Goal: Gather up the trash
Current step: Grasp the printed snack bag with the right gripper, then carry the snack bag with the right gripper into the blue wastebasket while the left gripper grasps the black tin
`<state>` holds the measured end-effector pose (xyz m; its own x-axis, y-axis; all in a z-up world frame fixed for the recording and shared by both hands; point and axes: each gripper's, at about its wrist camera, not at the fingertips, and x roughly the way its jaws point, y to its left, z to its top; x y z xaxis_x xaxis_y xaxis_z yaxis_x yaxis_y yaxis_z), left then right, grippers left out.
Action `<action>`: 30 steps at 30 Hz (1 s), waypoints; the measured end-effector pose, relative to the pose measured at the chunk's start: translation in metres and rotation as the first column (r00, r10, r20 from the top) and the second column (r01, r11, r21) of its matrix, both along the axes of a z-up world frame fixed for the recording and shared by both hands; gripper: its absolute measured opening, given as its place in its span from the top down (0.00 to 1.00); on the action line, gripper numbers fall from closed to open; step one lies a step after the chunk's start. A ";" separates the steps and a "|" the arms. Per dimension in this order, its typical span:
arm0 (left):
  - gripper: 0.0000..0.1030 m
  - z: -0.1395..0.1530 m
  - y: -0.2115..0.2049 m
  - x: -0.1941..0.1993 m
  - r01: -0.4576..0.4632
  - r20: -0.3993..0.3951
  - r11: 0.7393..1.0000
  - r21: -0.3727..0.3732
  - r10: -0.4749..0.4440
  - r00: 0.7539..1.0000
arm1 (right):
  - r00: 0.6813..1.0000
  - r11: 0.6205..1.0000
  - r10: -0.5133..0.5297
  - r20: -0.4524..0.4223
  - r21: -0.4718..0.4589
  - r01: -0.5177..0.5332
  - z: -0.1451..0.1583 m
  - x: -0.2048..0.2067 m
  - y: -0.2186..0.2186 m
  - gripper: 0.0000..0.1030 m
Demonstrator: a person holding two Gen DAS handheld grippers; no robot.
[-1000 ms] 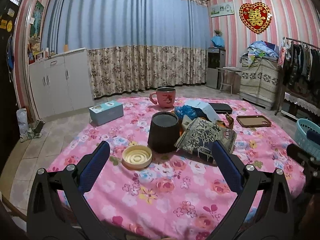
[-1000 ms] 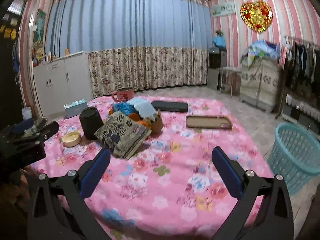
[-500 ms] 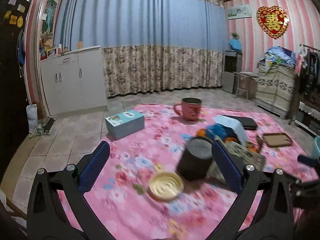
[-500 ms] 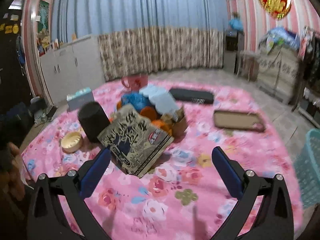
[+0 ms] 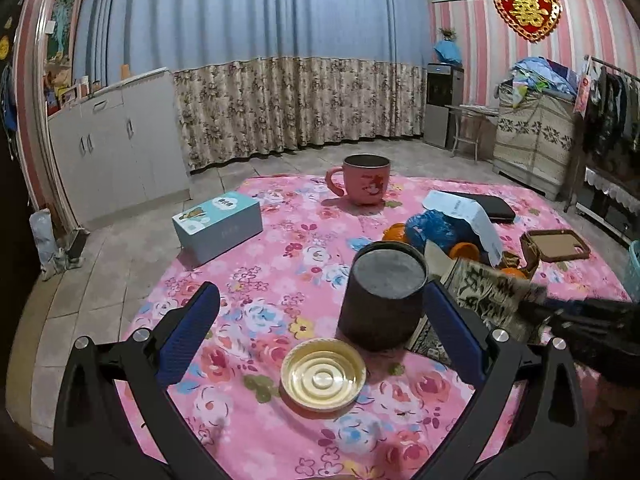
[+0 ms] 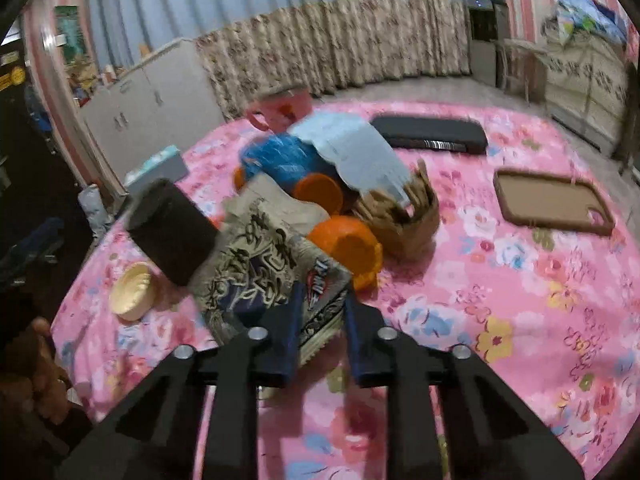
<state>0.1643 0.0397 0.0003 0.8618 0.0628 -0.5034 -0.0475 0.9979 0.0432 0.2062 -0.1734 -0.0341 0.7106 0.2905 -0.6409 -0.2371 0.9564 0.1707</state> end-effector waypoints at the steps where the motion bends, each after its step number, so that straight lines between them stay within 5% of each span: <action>1: 0.05 0.000 -0.003 0.001 0.006 -0.003 1.000 0.007 -0.006 1.000 | 0.999 0.999 -0.005 0.048 -0.032 0.006 0.008 -0.008 0.002 0.88; 5: 0.05 -0.003 -0.014 0.005 0.017 -0.017 0.999 0.050 -0.017 1.000 | 0.987 0.993 -0.034 0.159 -0.110 0.052 0.032 -0.028 -0.002 0.93; 11: 0.05 -0.013 -0.023 0.023 0.051 -0.075 0.998 0.039 -0.048 0.996 | 0.958 0.989 -0.113 0.262 -0.063 0.134 0.069 -0.045 -0.038 0.93; 25: 0.05 -0.030 -0.043 0.075 0.076 -0.145 0.995 0.069 -0.065 0.987 | 0.943 0.990 -0.144 0.299 0.048 0.136 0.091 -0.050 -0.086 0.94; 28: 0.34 -0.031 -0.039 0.077 0.079 -0.153 0.995 0.060 -0.069 0.986 | 0.936 0.991 -0.130 0.326 0.036 0.125 0.092 -0.051 -0.082 0.94; 30: 0.39 -0.030 -0.033 0.076 0.083 -0.152 0.996 0.022 -0.078 0.985 | 0.933 0.992 -0.124 0.339 0.021 0.124 0.092 -0.054 -0.079 0.94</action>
